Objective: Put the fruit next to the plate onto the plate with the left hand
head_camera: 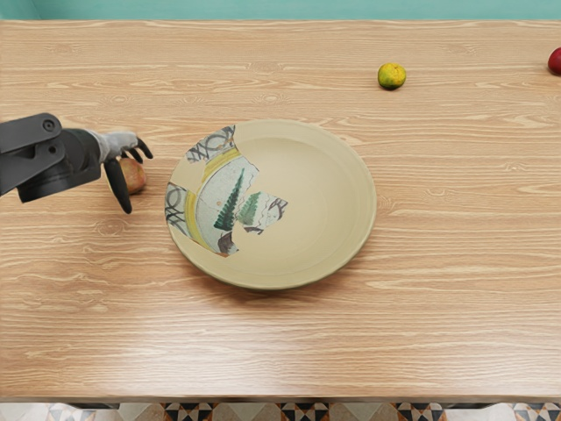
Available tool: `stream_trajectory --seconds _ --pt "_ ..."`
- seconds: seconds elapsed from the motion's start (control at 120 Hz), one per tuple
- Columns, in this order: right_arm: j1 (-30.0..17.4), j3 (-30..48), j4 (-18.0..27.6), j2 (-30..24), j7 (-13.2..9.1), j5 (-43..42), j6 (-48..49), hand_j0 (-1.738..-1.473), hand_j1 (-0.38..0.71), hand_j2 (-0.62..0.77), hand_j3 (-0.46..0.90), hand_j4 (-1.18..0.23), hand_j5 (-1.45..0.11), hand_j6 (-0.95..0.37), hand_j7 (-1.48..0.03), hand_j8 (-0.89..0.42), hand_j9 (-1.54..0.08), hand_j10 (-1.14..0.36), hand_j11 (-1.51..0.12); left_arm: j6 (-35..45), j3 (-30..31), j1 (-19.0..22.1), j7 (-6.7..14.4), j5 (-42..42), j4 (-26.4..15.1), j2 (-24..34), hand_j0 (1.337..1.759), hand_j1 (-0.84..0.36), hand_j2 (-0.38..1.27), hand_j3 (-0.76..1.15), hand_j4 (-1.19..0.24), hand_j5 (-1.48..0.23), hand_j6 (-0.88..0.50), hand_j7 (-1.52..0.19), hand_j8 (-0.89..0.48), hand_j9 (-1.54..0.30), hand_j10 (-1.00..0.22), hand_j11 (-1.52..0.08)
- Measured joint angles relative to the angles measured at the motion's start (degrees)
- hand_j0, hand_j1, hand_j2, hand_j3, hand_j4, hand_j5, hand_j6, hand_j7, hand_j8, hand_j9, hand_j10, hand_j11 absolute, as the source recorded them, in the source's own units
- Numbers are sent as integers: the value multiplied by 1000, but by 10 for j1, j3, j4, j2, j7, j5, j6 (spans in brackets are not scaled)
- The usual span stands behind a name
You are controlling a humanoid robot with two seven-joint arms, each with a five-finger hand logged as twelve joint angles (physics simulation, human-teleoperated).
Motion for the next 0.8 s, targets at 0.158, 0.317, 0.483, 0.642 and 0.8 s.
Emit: stream_trajectory --seconds 0.158,0.317,0.483,0.642,0.8 --pt "0 0 0 0 0 0 0 -1658 -331 -3 0 -15 -20 -15 -20 -15 -20 -15 -20 3 19 0 0 9 0 -5 1658 -30 86 0 -415 -375 -276 -391 -13 -420 -71 -430" --pt "0 0 0 0 0 0 0 -1658 -331 -3 0 -15 -20 -15 -20 -15 -20 -15 -20 4 22 0 0 12 0 -6 1658 -115 109 0 -525 -446 -338 -461 -74 -517 -161 -532" --pt "0 0 0 0 0 0 0 -1658 -331 -3 0 -15 -19 -15 -20 -15 -20 -15 -20 0 24 0 0 1 0 -5 1658 -236 143 0 -595 -602 -626 -610 -332 -644 -445 -664" --pt "0 0 0 0 0 0 0 -1658 -331 -3 0 -15 -20 -15 -20 -15 -20 -15 -20 -1 26 8 0 4 0 -5 1655 -197 210 0 -656 -642 -679 -664 -500 -702 -521 -737" --pt "0 0 0 0 0 0 0 -1658 -331 -3 0 -15 -20 -15 -20 -15 -20 -15 -20 -1 35 12 0 1 0 -5 1653 -149 338 0 -672 -669 -743 -702 -568 -744 -578 -786"
